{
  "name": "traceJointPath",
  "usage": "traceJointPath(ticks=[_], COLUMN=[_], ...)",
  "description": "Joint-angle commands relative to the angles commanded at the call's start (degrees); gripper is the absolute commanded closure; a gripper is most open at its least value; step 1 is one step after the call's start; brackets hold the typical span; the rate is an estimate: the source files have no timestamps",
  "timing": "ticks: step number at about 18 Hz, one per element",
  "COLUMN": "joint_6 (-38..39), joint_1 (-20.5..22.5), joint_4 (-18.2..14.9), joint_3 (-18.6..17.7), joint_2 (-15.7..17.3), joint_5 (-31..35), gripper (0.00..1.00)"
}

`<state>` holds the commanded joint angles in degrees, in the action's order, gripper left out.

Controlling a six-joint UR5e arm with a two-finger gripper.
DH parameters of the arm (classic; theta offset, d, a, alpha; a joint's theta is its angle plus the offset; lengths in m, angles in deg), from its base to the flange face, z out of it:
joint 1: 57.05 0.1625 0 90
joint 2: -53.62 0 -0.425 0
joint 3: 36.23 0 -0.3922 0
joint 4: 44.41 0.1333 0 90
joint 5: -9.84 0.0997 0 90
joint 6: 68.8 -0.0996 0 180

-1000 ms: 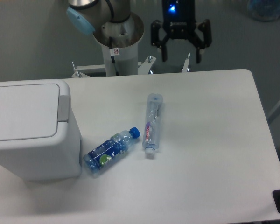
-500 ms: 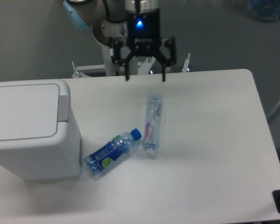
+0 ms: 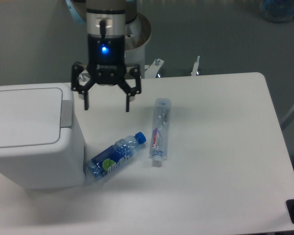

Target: Open the trash can

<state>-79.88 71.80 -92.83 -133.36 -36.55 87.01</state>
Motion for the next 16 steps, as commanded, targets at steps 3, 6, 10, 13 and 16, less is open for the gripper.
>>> traceJointPath(ticks=[3, 6, 10, 13, 16], joint_6=[0.27, 0.0, -0.26, -0.35, -0.52], joint_1=[-0.27, -1.06, -1.06, -1.06, -1.06], joint_4=[0.0, 0.09, 0.26, 0.44, 0.44], joint_3=[-0.17, -0.44, -0.7, -0.61, -0.79], joint_2=[-0.35, -0.97, -1.06, -1.5, -1.67], joint_5=[0.09, 0.09, 0.18, 0.26, 0.35], gripper=[0.0, 0.0, 0.0, 0.0, 0.0])
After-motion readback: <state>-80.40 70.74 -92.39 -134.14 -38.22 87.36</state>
